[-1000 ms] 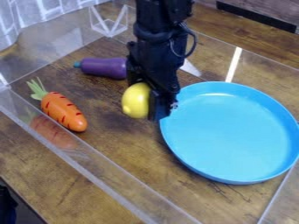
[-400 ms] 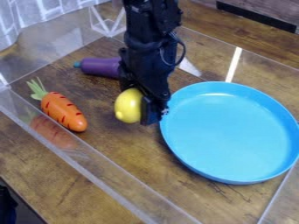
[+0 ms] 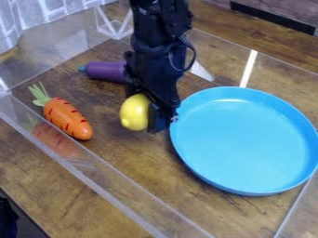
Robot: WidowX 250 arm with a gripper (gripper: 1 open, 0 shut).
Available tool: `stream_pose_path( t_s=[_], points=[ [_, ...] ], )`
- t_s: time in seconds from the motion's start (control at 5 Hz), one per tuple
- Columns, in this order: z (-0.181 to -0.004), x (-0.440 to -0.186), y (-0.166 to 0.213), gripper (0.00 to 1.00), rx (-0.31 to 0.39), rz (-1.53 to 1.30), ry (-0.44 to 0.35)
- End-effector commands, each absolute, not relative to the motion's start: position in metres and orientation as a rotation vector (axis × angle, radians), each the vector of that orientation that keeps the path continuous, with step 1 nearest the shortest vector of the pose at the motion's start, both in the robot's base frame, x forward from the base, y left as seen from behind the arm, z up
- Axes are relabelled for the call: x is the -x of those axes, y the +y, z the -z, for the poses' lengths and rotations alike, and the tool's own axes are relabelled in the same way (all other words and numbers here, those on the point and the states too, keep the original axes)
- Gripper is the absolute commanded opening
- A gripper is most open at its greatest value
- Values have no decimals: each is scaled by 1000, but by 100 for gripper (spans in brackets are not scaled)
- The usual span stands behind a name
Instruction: Put the lemon on the blue tray
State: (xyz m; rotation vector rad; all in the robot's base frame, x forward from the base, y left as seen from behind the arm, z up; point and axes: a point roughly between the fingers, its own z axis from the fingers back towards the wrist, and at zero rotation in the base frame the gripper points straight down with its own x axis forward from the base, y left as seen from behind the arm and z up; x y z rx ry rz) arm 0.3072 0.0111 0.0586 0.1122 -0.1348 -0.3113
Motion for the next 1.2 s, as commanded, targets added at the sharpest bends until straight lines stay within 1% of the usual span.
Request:
stream_pose_path(
  t_s=[0.0,0.4,1.0],
  points=[
    [-82,-321,4,0,-131,328,-217],
    [-81,-324,3,0,-138,320,-233],
    [-67,-322,10,0,-147,303,-228]
  ],
)
